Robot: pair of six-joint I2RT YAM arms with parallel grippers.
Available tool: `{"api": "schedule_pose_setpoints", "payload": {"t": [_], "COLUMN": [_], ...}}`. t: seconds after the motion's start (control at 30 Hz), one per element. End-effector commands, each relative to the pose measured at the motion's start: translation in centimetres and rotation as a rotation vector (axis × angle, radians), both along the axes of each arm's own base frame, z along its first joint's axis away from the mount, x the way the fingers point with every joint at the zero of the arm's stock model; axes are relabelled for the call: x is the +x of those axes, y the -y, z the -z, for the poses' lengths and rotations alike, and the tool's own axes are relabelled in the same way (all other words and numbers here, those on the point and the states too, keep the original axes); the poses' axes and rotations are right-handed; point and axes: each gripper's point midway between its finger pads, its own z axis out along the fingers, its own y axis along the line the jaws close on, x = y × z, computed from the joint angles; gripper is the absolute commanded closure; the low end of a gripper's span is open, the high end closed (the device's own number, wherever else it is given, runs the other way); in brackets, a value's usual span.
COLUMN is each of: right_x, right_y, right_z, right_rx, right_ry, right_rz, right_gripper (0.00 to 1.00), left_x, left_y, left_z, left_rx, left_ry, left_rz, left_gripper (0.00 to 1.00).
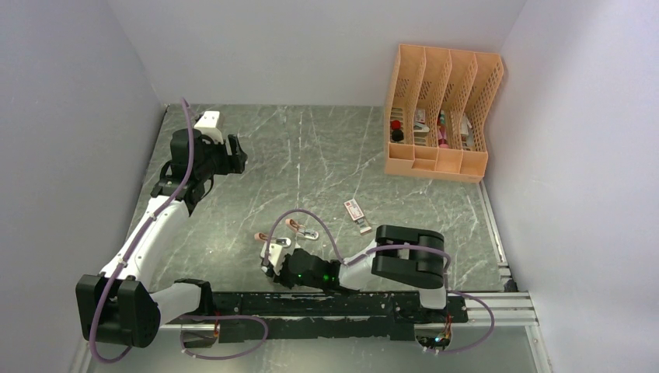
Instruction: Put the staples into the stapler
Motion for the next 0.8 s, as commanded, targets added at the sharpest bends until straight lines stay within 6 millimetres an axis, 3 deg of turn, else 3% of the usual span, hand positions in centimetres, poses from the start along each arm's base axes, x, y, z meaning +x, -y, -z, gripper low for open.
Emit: {"api": "schedule_pose_setpoints", "payload": {"t": [0.0,0.33,0.53,0.67,0.77], "right_x": [-0.7,-0.1,-0.3,-0.6,-1.3], "right_y": [5.7,6.0,6.5,6.4,5.9], "right_z": [7.7,7.8,6.7,5.7,5.0], "right_rx": [-0.296,-0.299,-0.295,-0.295,-0.289], "right_ry": [-0.039,-0.035,-0.042,-0.053,-0.049], "right_rz": [0.025,0.068,0.073,0.083,0.087], "right_gripper": [0.79,0.86,0.56,0.46,0.44], "left_x": [-0.1,0.0,-0.1,0.0,0.1], "left_y": [0.0,0.0,0.1,0.2,0.3], "left_z": [0.1,0.2,0.2,0.3,0.3], "left_rx": [0.016,0.016,0.015,0.013,0.013], "left_ry": [0.002,0.001,0.001,-0.001,-0.007], "left_rz": [0.004,0.004,0.008,0.017,0.018], "left_gripper": [0.25,0.25,0.25,0.25,0.25]}}
